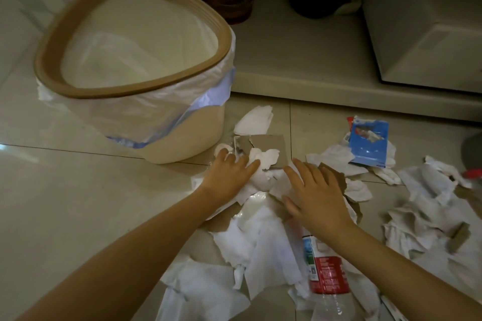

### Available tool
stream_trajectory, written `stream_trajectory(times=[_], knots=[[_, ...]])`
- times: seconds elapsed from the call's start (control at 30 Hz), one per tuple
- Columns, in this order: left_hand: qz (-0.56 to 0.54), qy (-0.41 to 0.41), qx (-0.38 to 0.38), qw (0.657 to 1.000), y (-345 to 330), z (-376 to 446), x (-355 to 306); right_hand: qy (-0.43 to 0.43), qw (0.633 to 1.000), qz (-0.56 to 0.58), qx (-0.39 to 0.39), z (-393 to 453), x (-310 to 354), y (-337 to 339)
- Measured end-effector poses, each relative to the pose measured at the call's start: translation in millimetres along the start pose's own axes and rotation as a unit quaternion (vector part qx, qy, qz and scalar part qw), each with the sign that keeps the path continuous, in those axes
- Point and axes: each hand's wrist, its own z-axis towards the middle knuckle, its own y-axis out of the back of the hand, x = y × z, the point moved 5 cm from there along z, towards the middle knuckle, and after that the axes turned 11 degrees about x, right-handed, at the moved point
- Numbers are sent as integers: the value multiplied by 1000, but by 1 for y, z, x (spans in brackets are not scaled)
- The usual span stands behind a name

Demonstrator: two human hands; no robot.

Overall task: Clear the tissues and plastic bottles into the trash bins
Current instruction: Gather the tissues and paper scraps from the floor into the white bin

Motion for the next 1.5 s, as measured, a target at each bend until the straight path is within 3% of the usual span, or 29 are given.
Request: stream_trajectory(times=[0.23,0.37,0.53,0.9,1.07,1.2,1.5], knots=[[-46,-83,-92,991,25,-19,6,-4,1000,-2,24,8,-7,-11],[-32,-90,-187,978,42,-47,21,21,998,1,53,22,0,-15],[-42,-94,-232,967,46,-77,45,57,995,11,86,53,17,-15],[-71,-68,-233,968,47,-94,54,111,976,29,186,140,24,-25],[-91,-52,-221,970,39,-90,56,108,942,96,304,165,10,-34],[-92,-49,-213,971,34,-85,55,96,927,108,345,174,2,-40],[-86,-59,-217,971,26,-85,53,116,960,59,249,141,14,-36]])
